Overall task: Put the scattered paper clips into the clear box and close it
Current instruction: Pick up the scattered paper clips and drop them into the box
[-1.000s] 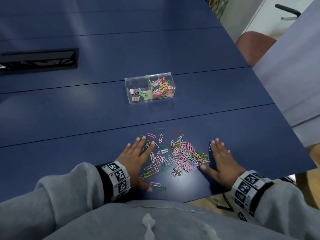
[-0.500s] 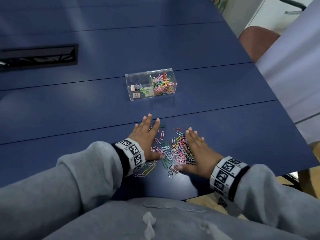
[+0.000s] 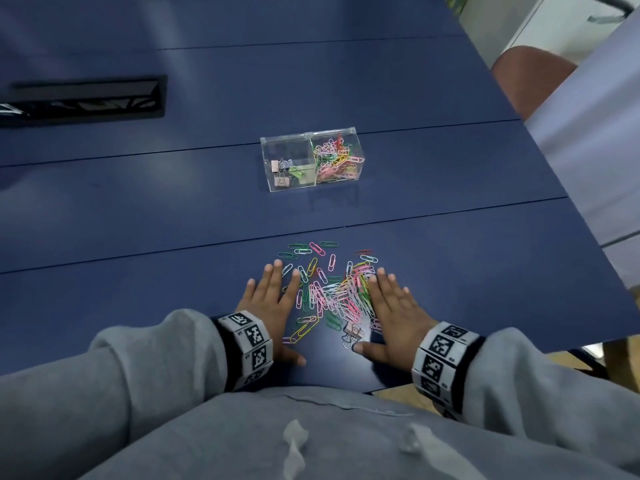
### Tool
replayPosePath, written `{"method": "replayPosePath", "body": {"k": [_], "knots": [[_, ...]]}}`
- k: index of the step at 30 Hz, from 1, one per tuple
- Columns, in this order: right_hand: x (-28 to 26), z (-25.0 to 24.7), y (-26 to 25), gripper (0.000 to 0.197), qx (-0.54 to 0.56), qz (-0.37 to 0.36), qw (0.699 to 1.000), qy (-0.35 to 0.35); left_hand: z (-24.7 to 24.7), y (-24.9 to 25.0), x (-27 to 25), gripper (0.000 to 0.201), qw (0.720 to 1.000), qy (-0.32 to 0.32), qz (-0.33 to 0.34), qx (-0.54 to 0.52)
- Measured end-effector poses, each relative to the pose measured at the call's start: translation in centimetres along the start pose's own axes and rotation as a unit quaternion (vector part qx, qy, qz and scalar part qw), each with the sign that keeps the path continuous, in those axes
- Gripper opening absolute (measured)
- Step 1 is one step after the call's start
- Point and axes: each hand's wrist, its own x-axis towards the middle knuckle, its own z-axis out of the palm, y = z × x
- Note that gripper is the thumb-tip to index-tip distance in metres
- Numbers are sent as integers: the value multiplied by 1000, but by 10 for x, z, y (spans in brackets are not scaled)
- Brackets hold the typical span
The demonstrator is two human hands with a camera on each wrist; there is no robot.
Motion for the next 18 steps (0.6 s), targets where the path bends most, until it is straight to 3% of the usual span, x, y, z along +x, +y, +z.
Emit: {"method": "replayPosePath", "body": {"k": [4,8,13,18], "knots": [[12,-13,-12,101,18,-31,999,24,-5,6,8,133,1000,19,11,12],[11,-30,1,111,-11,-40,999,34,-14,-5,8,131,999,38,9,11],[3,-26,17,125,-100,-61,993,-5,-10,-33,-4,137,998,19,4,62],[18,-16,-3,117,-56,-86,995,-2,-9,-24,1,128,999,2,3,47]]}}
